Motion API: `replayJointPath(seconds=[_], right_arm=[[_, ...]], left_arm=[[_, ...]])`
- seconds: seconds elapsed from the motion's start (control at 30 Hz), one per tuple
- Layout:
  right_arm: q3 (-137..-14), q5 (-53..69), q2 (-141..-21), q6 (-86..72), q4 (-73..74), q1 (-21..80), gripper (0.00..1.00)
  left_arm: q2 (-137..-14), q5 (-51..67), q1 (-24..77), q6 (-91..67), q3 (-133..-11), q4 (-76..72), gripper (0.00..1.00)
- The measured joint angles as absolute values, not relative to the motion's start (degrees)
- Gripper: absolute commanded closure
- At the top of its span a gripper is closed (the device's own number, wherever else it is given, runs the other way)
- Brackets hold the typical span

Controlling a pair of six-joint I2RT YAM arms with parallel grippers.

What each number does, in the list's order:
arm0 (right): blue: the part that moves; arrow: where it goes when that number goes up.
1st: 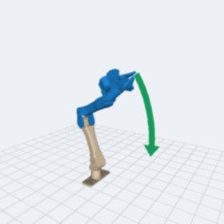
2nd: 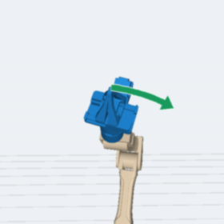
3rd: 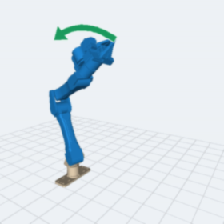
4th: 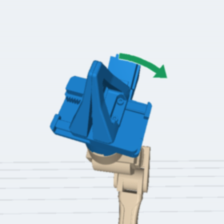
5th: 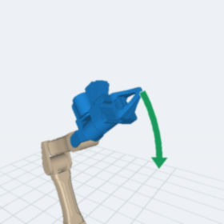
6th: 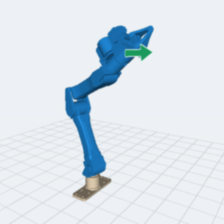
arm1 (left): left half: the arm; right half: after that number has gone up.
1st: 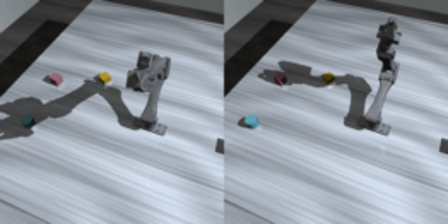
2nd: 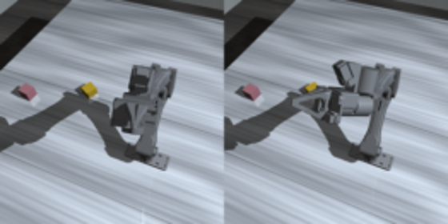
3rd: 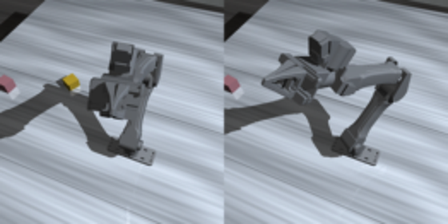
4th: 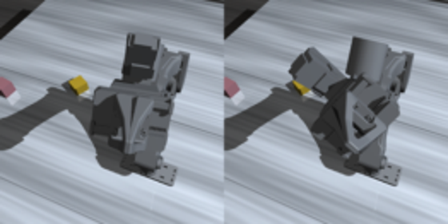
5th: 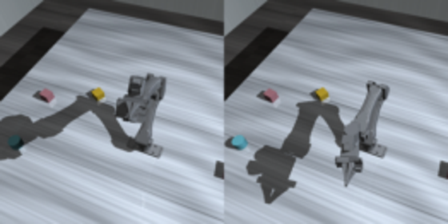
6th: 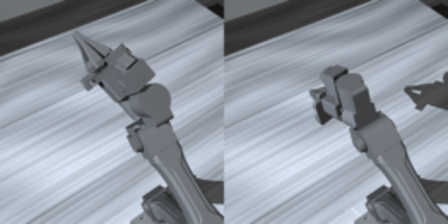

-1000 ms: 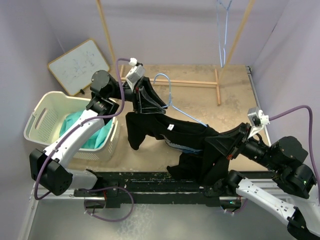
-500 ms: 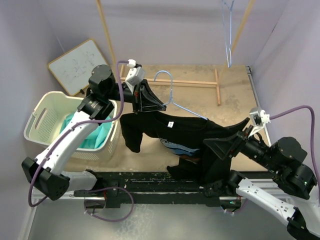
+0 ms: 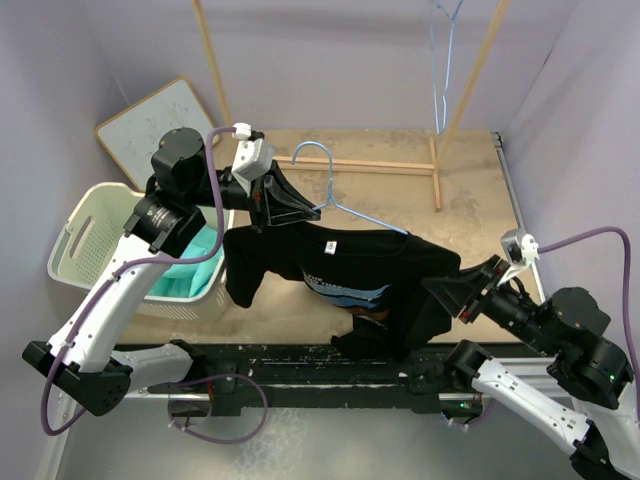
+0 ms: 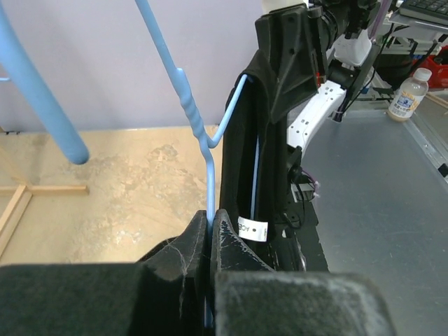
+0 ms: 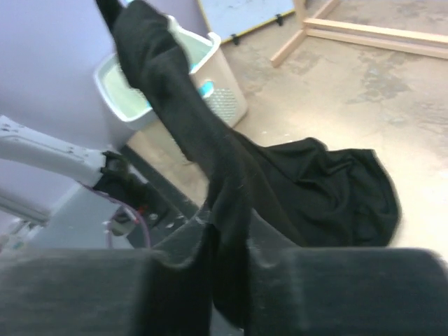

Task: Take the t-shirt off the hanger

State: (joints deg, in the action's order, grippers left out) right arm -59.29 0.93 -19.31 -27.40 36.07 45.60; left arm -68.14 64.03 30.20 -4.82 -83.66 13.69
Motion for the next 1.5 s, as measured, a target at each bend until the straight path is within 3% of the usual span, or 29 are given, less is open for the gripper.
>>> replayJointPath(seconds=[0.13, 0.43, 0.67, 0.77, 0.8, 0.9, 0.93, 1.0, 1.2, 1.5], right_arm=[[-59.6, -5.5, -21.7, -27.7, 37.6, 45.6, 1.0], [-65.0, -39.7, -26.6, -40.2, 51.9, 45.8, 1.0], [-67.7, -48.0, -23.8, -49.9, 58.8, 46.2, 1.0], [-67.3, -46.3, -22.7, -47.5, 56.4, 46.2, 0.98], [-66.9, -44.8, -22.9, -45.9, 54.9, 46.2, 0.89], [-66.1, -38.3, -25.6, -39.9, 49.4, 46.2, 0.47], [-66.0, -34.8, -27.5, -37.4, 47.2, 46.2, 0.38], [-65.8, -29.5, -31.1, -34.2, 43.9, 46.2, 0.33], [-65.5, -16.7, -36.9, -27.0, 39.3, 46.2, 0.32], [-69.9, -5.8, -29.2, -22.9, 41.7, 46.1, 0.36]], left_arm=[[-68.2, 63.0, 30.2, -3.2, -83.8, 16.1, 1.0], [-65.3, 57.9, 30.4, 1.4, -83.3, 22.2, 1.0], [-61.8, 54.9, 30.6, 2.8, -83.0, 23.3, 1.0], [-61.2, 54.8, 30.8, 2.3, -82.4, 21.8, 1.0], [-61.2, 54.8, 30.8, 2.0, -82.1, 20.6, 1.0], [-61.9, 54.7, 30.8, 0.4, -81.2, 17.8, 1.0], [-62.4, 54.7, 30.8, 0.0, -81.2, 17.0, 1.0], [-64.1, 54.4, 30.7, -0.7, -81.2, 15.2, 1.0], [-69.8, 51.9, 30.5, 0.1, -81.2, 16.2, 1.0], [-69.9, 50.7, 30.4, 2.4, -78.8, 19.3, 1.0]])
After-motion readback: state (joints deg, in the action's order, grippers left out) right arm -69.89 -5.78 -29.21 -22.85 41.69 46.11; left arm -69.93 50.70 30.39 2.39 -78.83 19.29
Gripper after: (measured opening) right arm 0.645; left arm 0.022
